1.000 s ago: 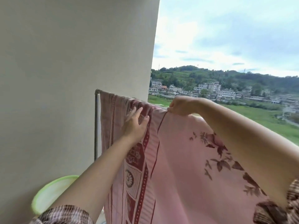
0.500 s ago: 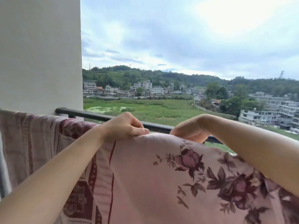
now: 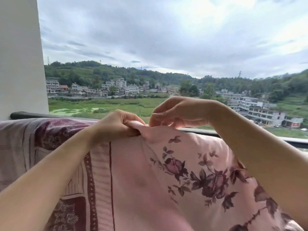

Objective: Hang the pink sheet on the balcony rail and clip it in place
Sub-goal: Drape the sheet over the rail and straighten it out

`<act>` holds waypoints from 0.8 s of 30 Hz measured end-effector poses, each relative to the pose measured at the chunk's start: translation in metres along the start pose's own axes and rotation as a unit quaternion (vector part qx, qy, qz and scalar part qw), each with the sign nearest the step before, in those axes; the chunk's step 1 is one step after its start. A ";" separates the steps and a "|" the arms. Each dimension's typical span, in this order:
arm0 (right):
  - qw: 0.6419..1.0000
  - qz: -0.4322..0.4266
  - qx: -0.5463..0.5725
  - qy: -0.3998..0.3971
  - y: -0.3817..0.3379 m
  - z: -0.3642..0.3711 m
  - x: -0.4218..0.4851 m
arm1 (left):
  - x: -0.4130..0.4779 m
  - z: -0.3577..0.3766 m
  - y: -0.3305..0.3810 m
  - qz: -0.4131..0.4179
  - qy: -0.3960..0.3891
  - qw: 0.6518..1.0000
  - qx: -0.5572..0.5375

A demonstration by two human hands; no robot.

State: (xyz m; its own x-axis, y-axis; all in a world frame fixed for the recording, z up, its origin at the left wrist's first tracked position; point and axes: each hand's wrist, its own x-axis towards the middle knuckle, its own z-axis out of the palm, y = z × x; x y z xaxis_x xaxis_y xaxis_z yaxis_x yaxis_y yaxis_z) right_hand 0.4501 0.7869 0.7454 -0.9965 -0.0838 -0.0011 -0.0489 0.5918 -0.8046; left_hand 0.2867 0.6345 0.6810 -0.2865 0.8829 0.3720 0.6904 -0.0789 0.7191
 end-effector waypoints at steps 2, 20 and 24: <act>0.996 0.034 -0.021 0.080 0.009 -0.003 0.003 | -0.001 0.001 -0.003 0.034 0.020 0.999 -0.029; 0.990 -0.036 -0.065 0.119 -0.002 0.010 -0.011 | 0.003 0.004 0.006 0.019 0.005 0.996 0.087; 0.993 0.064 -0.034 -0.095 -0.003 0.011 -0.023 | 0.002 0.009 0.009 0.071 -0.048 0.996 -0.015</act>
State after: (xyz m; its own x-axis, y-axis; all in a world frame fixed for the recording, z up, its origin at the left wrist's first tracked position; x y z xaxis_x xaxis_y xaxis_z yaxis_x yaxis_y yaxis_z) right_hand 0.4737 0.7786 0.7416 -0.9643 -0.1511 -0.2173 0.0655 0.6592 -0.7491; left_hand 0.2981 0.6396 0.6826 -0.1221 0.9018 0.4145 0.6991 -0.2183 0.6809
